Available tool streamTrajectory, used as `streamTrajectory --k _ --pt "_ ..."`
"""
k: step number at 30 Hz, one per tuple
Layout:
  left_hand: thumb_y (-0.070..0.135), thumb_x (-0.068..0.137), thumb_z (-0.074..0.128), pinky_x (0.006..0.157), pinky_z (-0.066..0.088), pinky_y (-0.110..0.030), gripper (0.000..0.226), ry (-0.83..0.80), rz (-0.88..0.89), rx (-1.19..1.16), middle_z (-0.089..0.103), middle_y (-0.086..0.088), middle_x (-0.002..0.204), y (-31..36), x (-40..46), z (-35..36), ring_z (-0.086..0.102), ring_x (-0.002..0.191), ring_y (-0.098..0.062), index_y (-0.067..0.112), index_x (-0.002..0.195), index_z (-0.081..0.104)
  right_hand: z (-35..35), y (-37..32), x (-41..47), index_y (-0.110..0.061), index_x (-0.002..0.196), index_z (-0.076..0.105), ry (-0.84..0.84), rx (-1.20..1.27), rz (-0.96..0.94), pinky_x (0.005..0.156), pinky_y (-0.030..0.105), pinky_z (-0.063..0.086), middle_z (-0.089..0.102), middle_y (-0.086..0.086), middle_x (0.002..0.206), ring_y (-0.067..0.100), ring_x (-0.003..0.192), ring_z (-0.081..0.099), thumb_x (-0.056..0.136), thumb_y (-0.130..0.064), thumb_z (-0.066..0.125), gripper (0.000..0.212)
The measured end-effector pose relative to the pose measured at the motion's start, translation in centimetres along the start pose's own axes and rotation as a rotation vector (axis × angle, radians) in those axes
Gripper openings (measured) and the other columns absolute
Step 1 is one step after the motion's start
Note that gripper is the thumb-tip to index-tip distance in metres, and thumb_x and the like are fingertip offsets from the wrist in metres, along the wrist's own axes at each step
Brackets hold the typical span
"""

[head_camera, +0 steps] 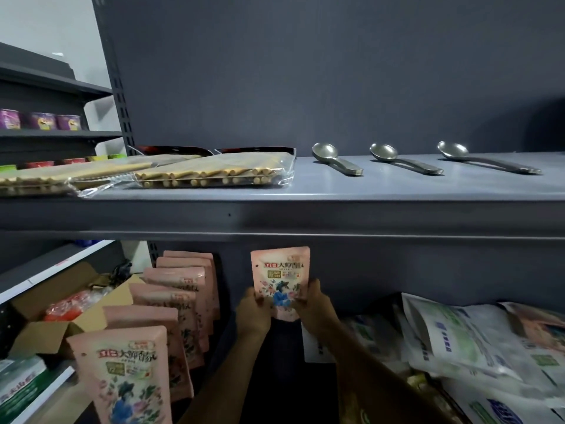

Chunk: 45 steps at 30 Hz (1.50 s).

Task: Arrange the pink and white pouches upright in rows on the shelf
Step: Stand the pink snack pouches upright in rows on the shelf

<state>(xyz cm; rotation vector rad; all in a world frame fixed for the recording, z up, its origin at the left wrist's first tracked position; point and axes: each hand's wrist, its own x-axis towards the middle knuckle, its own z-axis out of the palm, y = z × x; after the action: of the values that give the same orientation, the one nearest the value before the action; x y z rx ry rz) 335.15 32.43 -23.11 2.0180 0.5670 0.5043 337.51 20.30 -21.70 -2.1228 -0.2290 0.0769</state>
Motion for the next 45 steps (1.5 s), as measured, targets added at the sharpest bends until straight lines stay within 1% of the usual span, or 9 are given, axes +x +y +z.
streamTrajectory --k 3,8,17,25,31,36,40,42,45 --pt "0.007 0.092 0.05 0.082 0.044 -0.03 0.022 -0.028 -0.005 0.063 0.062 -0.02 0.117 -0.5 0.2 0.5 0.059 0.108 -0.031 -0.005 0.109 0.055 0.6 0.4 0.2 -0.006 0.119 0.039 -0.013 -0.092 0.03 0.068 0.023 0.054 0.056 0.016 0.124 0.024 0.106 0.061 0.095 -0.014 0.049 0.028" --pt "0.008 0.094 0.047 0.088 0.049 -0.032 0.022 -0.079 0.006 0.035 0.061 -0.019 0.118 -0.9 0.5 0.6 0.059 0.108 -0.032 -0.002 0.112 0.053 0.4 0.1 0.5 -0.001 0.123 0.038 0.002 -0.288 0.029 0.089 0.031 0.046 0.052 0.019 0.131 0.032 0.119 0.053 0.095 -0.014 0.047 0.033" --pt "0.001 0.089 0.05 0.086 0.041 -0.026 0.036 -0.275 0.025 -0.044 0.056 -0.011 0.125 -0.7 0.3 -0.5 0.054 0.114 -0.025 0.007 0.124 0.046 0.3 0.8 0.3 -0.003 0.13 0.041 -0.015 -0.275 0.077 0.097 0.04 0.048 0.052 0.02 0.131 0.035 0.118 0.053 0.091 -0.021 0.052 0.044" --pt "-0.001 0.088 0.049 0.099 0.044 -0.037 0.041 -0.355 -0.019 -0.173 0.053 -0.008 0.122 -0.1 -0.4 -1.5 0.051 0.11 -0.02 0.012 0.123 0.033 0.4 0.8 0.2 -0.01 0.135 0.042 -0.074 -0.344 0.073 0.1 0.037 0.047 0.052 0.016 0.134 0.032 0.12 0.053 0.091 -0.023 0.051 0.047" --pt "0.0 0.091 0.045 0.103 0.04 -0.034 0.04 -0.454 0.037 -0.119 0.048 0.0 0.12 0.8 -1.2 -2.5 0.047 0.116 -0.018 0.014 0.128 0.035 0.4 0.4 -0.2 -0.008 0.146 0.021 -0.143 -0.391 0.089 0.104 0.039 0.043 0.046 0.018 0.14 0.033 0.125 0.049 0.095 -0.027 0.044 0.06" --pt "0.005 0.094 0.044 0.089 0.041 -0.023 0.026 -0.469 0.064 -0.093 0.052 0.003 0.114 0.8 -1.1 -3.1 0.049 0.103 -0.01 0.021 0.115 0.038 0.7 0.7 -0.5 -0.008 0.148 0.014 -0.191 -0.481 0.104 0.107 0.042 0.04 0.041 0.018 0.144 0.031 0.128 0.047 0.099 -0.035 0.032 0.058" --pt "0.007 0.09 0.053 0.079 0.052 -0.028 0.02 -0.278 0.021 -0.104 0.061 -0.004 0.107 1.4 -0.9 -2.9 0.057 0.089 -0.011 0.017 0.106 0.048 -0.1 0.6 -0.7 -0.011 0.136 0.038 -0.083 -0.362 0.004 0.099 0.042 0.045 0.056 0.015 0.128 0.031 0.115 0.056 0.098 -0.031 0.035 0.043" --pt "0.011 0.083 0.062 0.092 0.049 -0.042 0.043 -0.033 0.021 -0.039 0.058 -0.014 0.123 2.4 -0.6 -2.4 0.056 0.108 -0.027 0.01 0.123 0.045 -1.1 0.3 -1.0 -0.016 0.133 0.042 -0.06 -0.261 -0.02 0.097 0.041 0.048 0.058 0.011 0.126 0.027 0.112 0.058 0.096 -0.037 0.037 0.043" --pt "0.01 0.081 0.054 0.106 0.031 -0.044 0.056 0.251 0.123 -0.02 0.047 -0.022 0.133 5.5 -2.0 -2.0 0.037 0.126 -0.04 0.004 0.134 0.039 -3.9 -0.5 -1.6 -0.018 0.131 0.046 0.0 -0.311 -0.117 0.094 0.035 0.048 0.059 0.011 0.126 0.029 0.113 0.058 0.096 -0.035 0.042 0.04"
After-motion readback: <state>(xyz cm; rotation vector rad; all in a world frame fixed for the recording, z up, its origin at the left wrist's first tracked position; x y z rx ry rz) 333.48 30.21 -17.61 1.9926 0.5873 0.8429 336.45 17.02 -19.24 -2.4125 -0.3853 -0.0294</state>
